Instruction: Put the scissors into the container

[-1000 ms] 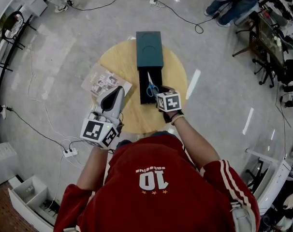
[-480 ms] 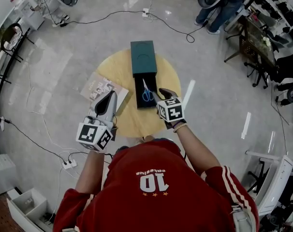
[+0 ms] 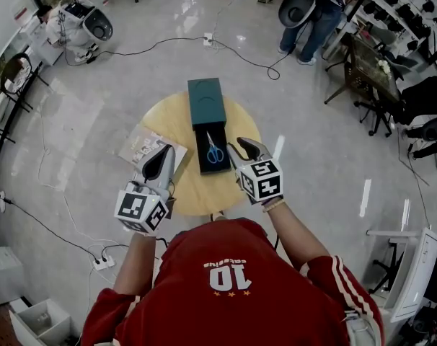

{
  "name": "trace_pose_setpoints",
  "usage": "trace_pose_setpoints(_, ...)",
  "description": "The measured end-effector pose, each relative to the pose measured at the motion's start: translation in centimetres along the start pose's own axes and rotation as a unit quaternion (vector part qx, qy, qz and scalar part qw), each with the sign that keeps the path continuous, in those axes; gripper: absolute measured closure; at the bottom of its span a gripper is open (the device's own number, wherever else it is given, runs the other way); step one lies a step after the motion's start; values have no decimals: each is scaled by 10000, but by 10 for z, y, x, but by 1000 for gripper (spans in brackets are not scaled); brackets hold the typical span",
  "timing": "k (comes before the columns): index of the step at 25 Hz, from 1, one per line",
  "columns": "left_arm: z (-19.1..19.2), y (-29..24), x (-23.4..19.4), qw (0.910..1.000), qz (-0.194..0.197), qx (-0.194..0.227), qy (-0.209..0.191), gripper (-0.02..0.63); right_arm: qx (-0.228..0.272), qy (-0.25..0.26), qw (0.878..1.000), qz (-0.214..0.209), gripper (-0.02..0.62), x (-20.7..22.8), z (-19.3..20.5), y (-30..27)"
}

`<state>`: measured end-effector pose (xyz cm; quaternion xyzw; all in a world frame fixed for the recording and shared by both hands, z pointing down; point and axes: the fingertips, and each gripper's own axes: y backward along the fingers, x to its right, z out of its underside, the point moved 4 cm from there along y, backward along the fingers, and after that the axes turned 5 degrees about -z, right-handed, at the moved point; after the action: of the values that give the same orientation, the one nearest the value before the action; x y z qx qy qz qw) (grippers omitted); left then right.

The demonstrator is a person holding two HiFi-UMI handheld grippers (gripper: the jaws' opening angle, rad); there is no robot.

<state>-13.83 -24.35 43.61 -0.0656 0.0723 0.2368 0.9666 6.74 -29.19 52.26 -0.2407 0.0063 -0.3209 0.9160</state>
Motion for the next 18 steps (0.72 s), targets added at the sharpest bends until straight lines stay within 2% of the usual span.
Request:
trace_pose_setpoints(6,-19,3,13,9997,31,243,87,604,639,166,9978,-71,472,-12,-47,45)
trace_pose_setpoints(12,-40,9,23,9991,150,388,-126,604,1449,307,9890,4,483,-33,-88,82)
trace_pose_setpoints(18,-49,10,28,9982,32,569,-210,604,1890,492,9807,111,518,-49,-103,98)
